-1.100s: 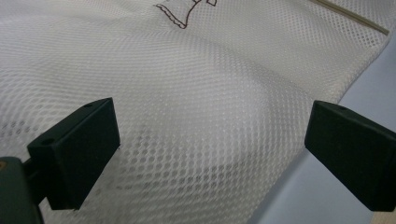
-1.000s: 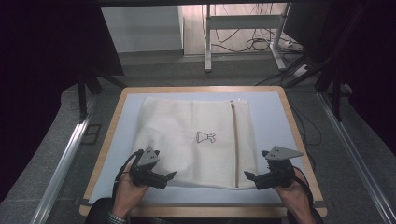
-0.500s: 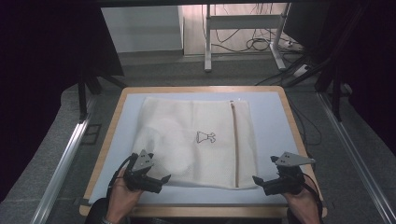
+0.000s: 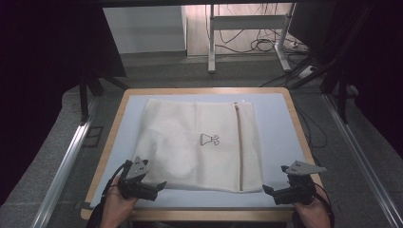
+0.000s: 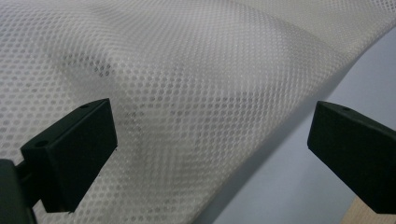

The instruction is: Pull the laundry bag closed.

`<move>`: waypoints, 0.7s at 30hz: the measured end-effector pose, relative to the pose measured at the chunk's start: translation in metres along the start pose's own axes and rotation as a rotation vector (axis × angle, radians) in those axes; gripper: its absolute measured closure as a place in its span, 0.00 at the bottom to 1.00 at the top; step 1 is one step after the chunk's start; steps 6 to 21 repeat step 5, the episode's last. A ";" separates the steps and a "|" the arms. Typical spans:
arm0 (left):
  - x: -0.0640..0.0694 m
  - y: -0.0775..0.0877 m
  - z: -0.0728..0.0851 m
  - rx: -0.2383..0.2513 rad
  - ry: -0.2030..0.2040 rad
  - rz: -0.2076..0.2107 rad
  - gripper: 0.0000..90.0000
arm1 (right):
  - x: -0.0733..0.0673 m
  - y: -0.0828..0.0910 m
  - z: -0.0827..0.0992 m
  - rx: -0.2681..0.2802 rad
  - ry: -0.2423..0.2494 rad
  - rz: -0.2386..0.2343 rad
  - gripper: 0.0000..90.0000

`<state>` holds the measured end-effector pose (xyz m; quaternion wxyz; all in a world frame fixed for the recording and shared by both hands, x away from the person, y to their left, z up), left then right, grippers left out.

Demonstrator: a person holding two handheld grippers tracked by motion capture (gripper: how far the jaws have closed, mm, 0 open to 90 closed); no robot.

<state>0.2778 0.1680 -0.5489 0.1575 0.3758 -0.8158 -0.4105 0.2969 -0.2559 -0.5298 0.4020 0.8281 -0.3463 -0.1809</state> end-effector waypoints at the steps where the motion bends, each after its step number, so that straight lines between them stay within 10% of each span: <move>1: 0.000 0.000 0.001 -0.004 -0.002 -0.002 0.01 | 0.000 0.000 0.000 0.001 0.000 0.000 0.00; 21: 0.001 -0.001 0.002 -0.012 -0.006 -0.005 0.01 | 0.000 0.000 0.001 0.000 0.000 -0.005 0.00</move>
Point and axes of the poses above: each handheld gripper's, and its own axes: y roughly backward along the jaws, z roughly out of its underside, x roughly to its right, the point moved 7 cm from there along -y, roughly forward along the jaws, and after that the axes turned 12 degrees about -x, right-handed, at the moved point
